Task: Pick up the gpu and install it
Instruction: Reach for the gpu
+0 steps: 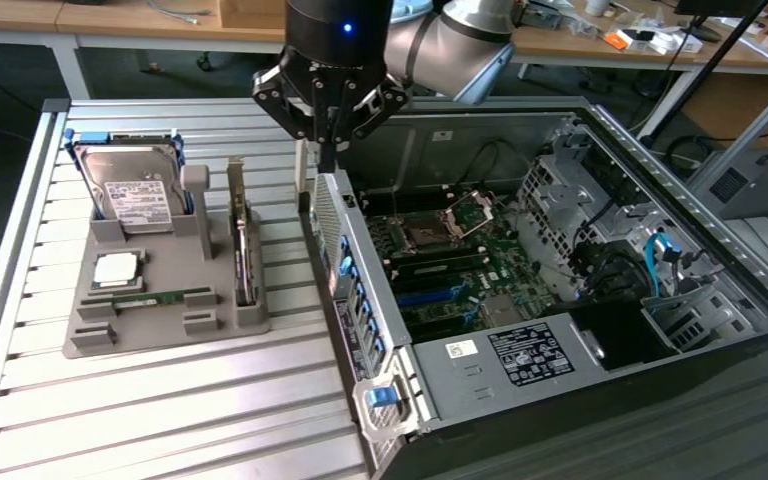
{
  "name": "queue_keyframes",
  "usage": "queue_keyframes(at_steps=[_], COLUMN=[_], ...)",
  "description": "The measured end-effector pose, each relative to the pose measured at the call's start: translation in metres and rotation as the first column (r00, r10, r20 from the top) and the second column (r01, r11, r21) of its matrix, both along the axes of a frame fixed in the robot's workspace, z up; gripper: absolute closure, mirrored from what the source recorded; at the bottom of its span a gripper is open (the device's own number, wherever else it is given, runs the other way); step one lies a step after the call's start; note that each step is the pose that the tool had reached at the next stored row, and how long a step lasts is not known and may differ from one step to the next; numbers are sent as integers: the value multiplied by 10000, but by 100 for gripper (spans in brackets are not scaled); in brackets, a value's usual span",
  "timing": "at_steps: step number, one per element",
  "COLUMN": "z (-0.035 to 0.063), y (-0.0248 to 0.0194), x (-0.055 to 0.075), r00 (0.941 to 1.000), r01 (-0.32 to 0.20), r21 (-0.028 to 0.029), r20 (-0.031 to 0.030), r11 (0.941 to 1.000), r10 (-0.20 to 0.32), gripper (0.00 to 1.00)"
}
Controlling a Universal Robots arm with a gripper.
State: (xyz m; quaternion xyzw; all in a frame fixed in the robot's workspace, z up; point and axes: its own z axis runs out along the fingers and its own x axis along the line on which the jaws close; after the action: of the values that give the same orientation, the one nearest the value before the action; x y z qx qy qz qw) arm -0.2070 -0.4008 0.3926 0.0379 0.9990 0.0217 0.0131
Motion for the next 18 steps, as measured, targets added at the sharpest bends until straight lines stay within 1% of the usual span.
queue_keyframes(at_steps=[18], z=[0], y=[-5], x=[-62], r00=[10000], r01=[0], r21=[0], r20=[0], r11=[10000], r10=[0], gripper=[89])
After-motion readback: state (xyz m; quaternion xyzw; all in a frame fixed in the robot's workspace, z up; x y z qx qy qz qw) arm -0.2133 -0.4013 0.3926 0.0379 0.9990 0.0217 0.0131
